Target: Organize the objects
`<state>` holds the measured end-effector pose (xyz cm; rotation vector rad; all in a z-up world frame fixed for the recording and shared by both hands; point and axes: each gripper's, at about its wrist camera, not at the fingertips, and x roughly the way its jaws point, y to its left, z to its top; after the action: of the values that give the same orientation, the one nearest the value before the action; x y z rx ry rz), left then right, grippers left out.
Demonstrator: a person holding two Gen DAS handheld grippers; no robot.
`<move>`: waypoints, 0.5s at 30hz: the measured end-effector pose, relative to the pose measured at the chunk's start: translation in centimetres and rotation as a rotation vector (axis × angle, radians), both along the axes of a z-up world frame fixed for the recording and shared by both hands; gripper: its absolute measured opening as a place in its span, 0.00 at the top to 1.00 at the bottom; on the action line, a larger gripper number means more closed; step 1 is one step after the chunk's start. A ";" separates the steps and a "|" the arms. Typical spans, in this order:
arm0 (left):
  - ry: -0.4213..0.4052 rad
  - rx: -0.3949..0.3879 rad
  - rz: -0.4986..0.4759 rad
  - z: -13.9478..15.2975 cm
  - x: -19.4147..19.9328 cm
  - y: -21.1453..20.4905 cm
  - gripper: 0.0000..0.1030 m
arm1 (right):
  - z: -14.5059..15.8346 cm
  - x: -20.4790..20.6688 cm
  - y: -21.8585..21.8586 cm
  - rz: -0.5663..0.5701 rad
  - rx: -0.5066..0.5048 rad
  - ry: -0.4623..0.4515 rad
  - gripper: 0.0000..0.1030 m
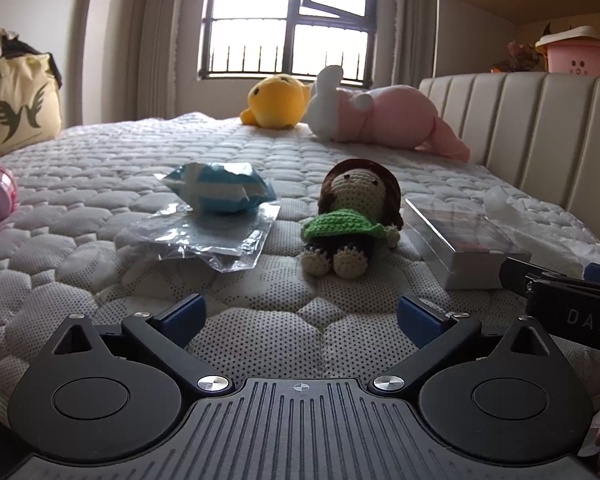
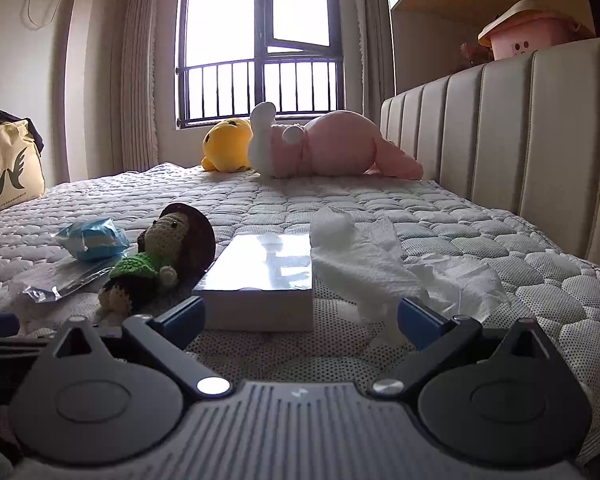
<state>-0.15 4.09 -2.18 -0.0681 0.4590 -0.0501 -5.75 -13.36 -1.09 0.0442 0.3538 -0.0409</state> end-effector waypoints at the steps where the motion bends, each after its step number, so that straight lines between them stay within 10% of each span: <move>1: 0.006 -0.002 -0.001 -0.1 0.1 0.0 0.00 | 0.0 0.0 0.0 -0.001 -0.001 0.003 0.00; 15: 0.036 0.013 0.004 -0.6 0.0 -0.4 0.00 | -0.5 0.2 0.0 -0.006 -0.003 0.045 0.00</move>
<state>-0.13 3.72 -2.75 -0.0572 0.4951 -0.0420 -5.52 -13.34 -1.54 0.0413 0.3982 -0.0484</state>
